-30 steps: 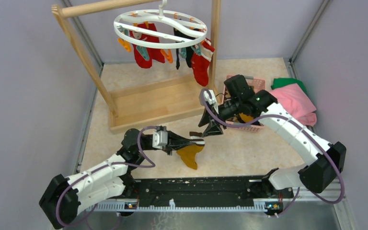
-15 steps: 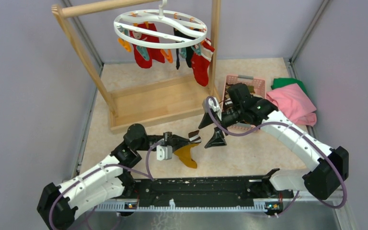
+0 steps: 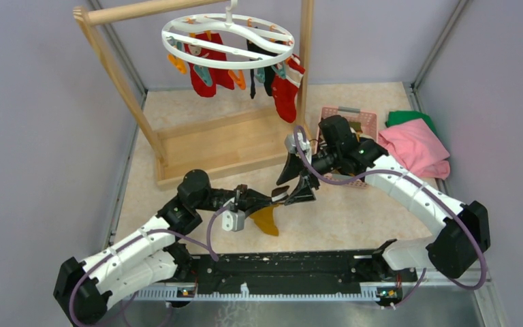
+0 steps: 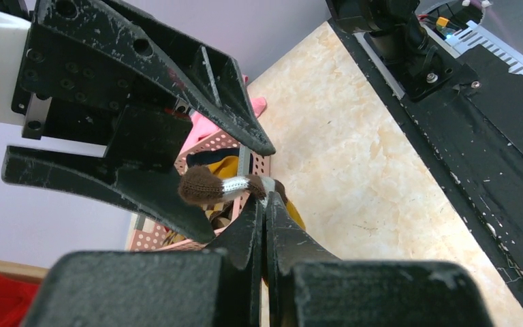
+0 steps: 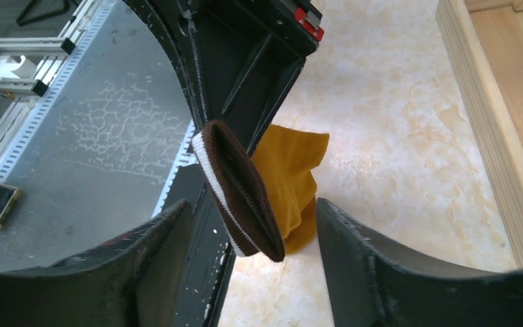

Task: Clip the socks to the hanger
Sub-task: Adjust the sock.

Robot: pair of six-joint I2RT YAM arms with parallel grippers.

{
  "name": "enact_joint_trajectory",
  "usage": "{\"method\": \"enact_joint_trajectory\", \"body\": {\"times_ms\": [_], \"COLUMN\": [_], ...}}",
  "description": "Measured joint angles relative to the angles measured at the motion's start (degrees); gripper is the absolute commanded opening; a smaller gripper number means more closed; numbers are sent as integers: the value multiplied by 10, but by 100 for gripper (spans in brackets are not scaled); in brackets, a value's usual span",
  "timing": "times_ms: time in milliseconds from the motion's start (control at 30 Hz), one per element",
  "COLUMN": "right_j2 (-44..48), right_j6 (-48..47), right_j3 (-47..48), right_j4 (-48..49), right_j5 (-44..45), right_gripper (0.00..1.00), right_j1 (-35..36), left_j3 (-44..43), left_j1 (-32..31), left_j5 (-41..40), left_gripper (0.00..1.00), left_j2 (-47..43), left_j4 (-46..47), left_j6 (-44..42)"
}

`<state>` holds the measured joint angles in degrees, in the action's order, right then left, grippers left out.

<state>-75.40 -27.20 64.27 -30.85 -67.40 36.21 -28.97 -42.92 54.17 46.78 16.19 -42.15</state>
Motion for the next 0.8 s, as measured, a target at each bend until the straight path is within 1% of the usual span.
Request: {"method": "enact_joint_trajectory", "body": {"times_ms": [100, 200, 300, 533, 633, 667, 800], "right_j2": [0, 0, 0, 1, 4, 5, 11], "right_j6": [2, 0, -4, -24, -43, -50, -85], "right_j3": [0, 0, 0, 12, 30, 38, 83], "right_j4": [0, -1, -4, -35, -59, -70, -113], "right_j5": [-4, -4, -1, 28, 55, 66, 123], "right_gripper": [36, 20, 1, 0, 0, 0, 0], "right_j1": [0, 0, 0, 0, 0, 0, 0], "left_j3": [0, 0, 0, 16, 32, 37, 61], "left_j1": [0, 0, 0, 0, 0, 0, 0], "left_j5": [-2, -8, -15, -60, -86, -93, -136], "left_gripper": [0, 0, 0, 0, 20, 31, 66], "left_j2": [-1, -5, -12, -26, -26, -26, -26], "left_j4": [-5, -6, -3, 17, 34, 39, 61], "left_j6": [0, 1, 5, 30, 51, 59, 106]}}
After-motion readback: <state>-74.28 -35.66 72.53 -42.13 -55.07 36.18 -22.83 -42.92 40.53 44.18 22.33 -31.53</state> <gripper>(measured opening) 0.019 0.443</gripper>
